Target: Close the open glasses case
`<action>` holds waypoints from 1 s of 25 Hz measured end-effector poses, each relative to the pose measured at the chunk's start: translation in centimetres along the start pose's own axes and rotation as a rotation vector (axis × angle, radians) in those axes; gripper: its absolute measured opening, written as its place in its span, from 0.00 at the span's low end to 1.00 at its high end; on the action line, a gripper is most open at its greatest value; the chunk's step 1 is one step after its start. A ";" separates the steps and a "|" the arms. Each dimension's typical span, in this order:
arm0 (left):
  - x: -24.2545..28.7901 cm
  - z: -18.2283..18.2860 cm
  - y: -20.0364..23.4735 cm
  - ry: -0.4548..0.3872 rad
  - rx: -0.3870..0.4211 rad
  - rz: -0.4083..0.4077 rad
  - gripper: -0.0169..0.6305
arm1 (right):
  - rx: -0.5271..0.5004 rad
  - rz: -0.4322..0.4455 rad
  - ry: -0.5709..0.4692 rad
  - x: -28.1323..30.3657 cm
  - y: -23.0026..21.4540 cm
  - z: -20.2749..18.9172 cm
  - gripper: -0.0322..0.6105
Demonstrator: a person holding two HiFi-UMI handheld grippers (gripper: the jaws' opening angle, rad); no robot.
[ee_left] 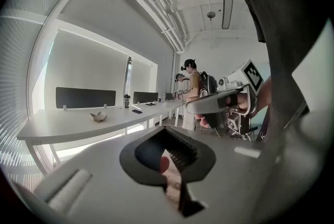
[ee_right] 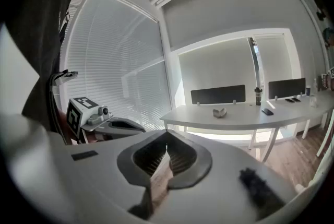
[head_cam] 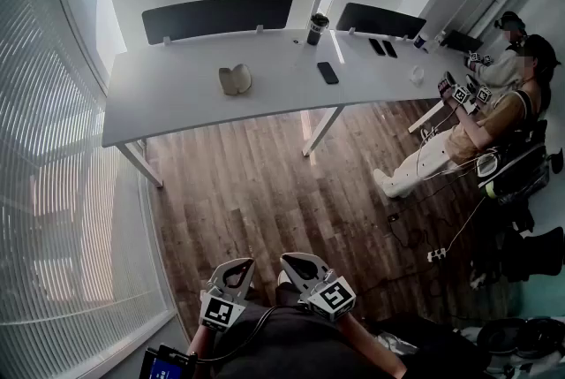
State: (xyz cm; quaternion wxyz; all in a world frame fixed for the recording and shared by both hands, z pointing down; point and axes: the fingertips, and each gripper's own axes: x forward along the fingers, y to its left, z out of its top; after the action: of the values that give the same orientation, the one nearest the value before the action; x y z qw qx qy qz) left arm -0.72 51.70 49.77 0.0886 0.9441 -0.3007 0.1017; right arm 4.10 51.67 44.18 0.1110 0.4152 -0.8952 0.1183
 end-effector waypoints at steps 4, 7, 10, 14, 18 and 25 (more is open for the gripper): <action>-1.4 -0.4 1.6 -0.036 0.017 0.003 0.04 | 0.019 -0.022 0.014 0.7 -1.1 -3.3 0.06; -2.0 -0.4 2.5 -0.041 0.027 0.003 0.04 | 0.058 -0.048 0.012 0.8 -1.1 -4.0 0.06; -2.4 -0.6 3.4 -0.032 0.014 0.022 0.04 | 0.062 -0.062 0.004 0.9 -1.2 -4.4 0.06; -3.1 -0.2 4.2 -0.056 0.014 0.041 0.04 | 0.045 -0.065 0.012 1.5 -1.1 -4.2 0.06; -3.2 0.1 4.5 -0.067 0.016 0.052 0.04 | 0.005 -0.097 0.015 2.2 -1.3 -2.6 0.06; -3.1 0.2 5.9 -0.085 -0.007 0.089 0.04 | -0.027 -0.104 0.017 3.6 -1.5 -2.3 0.06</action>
State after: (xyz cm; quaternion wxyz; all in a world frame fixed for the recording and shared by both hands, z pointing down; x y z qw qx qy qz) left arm -6.61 48.58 49.41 0.0742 0.9330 -0.3463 0.0641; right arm 3.19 48.88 47.63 0.1303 0.4588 -0.8728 0.1040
